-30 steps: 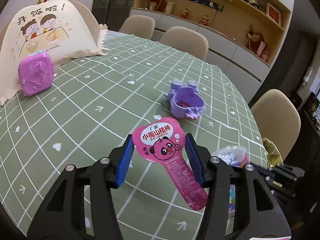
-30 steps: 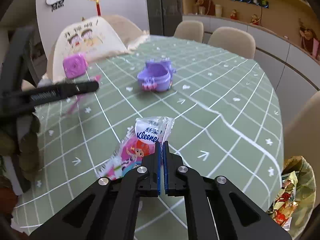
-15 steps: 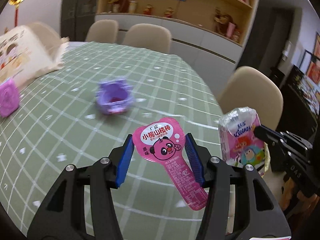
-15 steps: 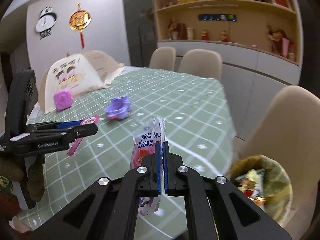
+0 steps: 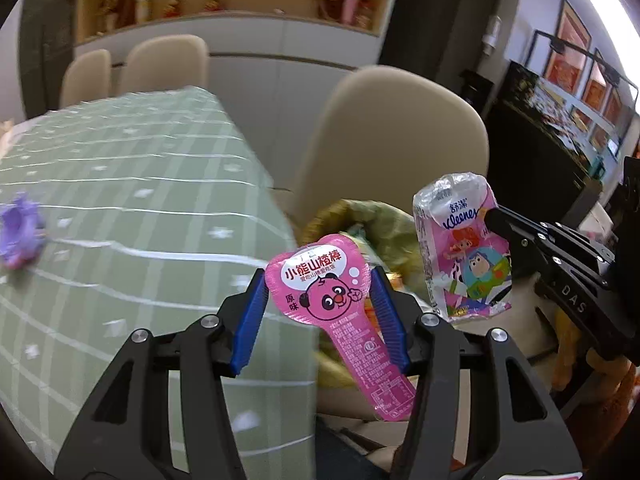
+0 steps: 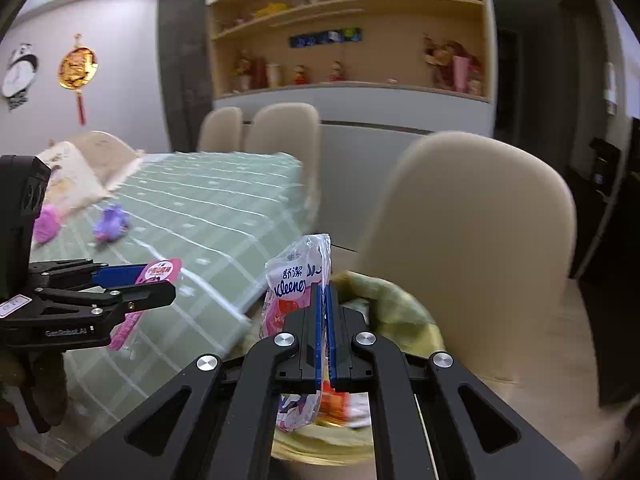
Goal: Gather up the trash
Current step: 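Carry the candy pack with the left gripper while the right gripper carries the tissue pack to the bin, then open the left gripper over the bin while the right gripper releases the tissue pack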
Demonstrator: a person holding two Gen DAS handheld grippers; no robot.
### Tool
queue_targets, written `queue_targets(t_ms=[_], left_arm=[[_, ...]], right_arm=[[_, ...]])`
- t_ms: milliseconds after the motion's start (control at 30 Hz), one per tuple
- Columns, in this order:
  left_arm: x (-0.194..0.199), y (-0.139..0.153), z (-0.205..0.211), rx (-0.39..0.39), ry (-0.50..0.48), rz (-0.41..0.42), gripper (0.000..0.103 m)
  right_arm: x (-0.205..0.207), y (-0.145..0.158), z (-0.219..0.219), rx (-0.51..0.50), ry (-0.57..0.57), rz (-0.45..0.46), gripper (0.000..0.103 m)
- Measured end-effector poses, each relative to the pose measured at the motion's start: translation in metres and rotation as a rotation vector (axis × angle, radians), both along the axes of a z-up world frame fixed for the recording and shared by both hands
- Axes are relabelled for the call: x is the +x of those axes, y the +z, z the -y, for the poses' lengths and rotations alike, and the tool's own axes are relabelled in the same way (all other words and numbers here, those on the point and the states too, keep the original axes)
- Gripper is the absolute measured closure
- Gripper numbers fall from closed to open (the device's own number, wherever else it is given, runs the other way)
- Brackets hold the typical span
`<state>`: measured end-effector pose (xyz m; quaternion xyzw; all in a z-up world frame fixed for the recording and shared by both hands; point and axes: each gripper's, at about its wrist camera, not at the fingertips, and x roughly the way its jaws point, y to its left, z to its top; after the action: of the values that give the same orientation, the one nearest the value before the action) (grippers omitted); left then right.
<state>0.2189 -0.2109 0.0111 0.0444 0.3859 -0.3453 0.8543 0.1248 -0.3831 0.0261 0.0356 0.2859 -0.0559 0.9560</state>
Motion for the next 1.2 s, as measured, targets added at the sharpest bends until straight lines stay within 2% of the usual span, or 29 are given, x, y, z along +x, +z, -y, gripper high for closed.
queue_targets(t_ms=[100, 200, 367, 533, 767, 867, 967, 1067, 1200], left_arm=[[0.008, -0.010, 0.024, -0.006, -0.031, -0.044, 0.054], [0.020, -0.022, 0.049, -0.011, -0.045, -0.083, 0.054], [0.038, -0.034, 0.073, -0.027, -0.063, -0.110, 0.053], [0.048, -0.042, 0.075, -0.070, -0.053, -0.149, 0.031], [0.048, -0.034, 0.047, -0.101, 0.004, -0.171, 0.021], [0.038, -0.025, 0.030, -0.113, 0.025, -0.147, 0.018], [0.023, -0.017, 0.012, -0.107, 0.041, -0.119, 0.014], [0.007, -0.015, -0.005, -0.078, 0.066, -0.102, 0.014], [-0.020, -0.015, -0.035, -0.049, 0.090, -0.093, 0.014]], right_arm=[[-0.001, -0.011, 0.022, -0.017, -0.043, -0.018, 0.098], [-0.001, -0.021, 0.041, 0.007, -0.069, -0.034, 0.098], [0.004, -0.035, 0.059, 0.033, -0.081, -0.051, 0.098], [0.014, -0.042, 0.059, 0.027, -0.077, -0.058, 0.098], [0.034, -0.049, 0.047, 0.090, 0.000, -0.061, 0.098], [0.049, -0.059, 0.036, 0.136, 0.047, -0.082, 0.098], [0.068, -0.073, 0.021, 0.168, 0.102, -0.134, 0.098], [0.088, -0.098, 0.003, 0.100, 0.118, -0.222, 0.098], [0.100, -0.125, 0.001, 0.070, 0.091, -0.327, 0.098]])
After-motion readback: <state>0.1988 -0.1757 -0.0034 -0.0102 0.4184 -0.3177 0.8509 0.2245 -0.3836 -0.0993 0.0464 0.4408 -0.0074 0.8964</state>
